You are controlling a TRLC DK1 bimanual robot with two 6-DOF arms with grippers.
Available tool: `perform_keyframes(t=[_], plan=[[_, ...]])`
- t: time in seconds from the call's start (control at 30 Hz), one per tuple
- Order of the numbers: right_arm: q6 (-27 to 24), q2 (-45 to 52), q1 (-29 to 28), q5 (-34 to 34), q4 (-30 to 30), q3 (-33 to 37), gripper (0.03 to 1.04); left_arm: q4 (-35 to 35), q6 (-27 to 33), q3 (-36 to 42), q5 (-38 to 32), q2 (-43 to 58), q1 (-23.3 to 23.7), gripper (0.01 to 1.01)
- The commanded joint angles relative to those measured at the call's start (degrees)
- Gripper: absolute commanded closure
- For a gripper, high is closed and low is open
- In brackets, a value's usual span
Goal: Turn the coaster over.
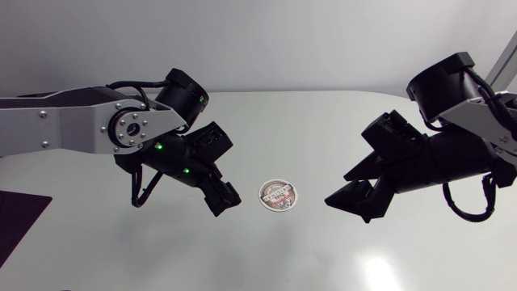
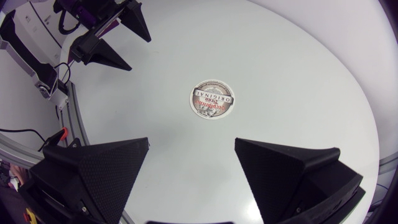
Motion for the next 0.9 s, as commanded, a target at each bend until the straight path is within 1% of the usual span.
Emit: perform_keyframes(t=[0.0,0.37,0.53,0.63,0.7,0.73,0.8,0.83,0.87], plan=[[-0.13,0.25,0.41,0.18,-0.43,-0.90,0.06,-0.77,-0.91,1.37,-0.43,-0.53,-0.31,0.043],[-0.30,1.74,0.24,0.09,0.18,-0.28,0.07,-0.77,-0.56,2.07,-0.69,0.35,0.04,0.043],[-0.13,4.47,0.85,0.09,1.77,0.51,0.19,0.02,0.76,2.95,-0.69,2.45,1.18,0.043],[0.40,7.63,1.73,0.09,3.70,1.21,0.31,0.81,1.73,4.18,-0.60,5.27,2.76,0.043],[0.66,10.44,2.26,0.09,5.55,1.83,0.44,1.87,1.81,4.71,-0.60,7.46,3.29,0.043],[0.66,12.02,2.52,0.09,6.25,2.27,0.53,2.31,2.08,4.89,-0.60,8.34,3.29,0.043],[1.10,16.07,3.05,0.09,8.18,3.67,0.74,3.01,2.43,5.94,-0.60,10.72,3.55,0.043],[1.19,18.35,3.22,0.09,9.06,4.55,0.88,3.01,2.61,6.91,-0.60,11.95,3.73,0.043],[1.19,20.55,3.58,0.09,9.77,5.43,0.99,3.01,2.78,7.70,-0.52,12.83,3.82,0.043]])
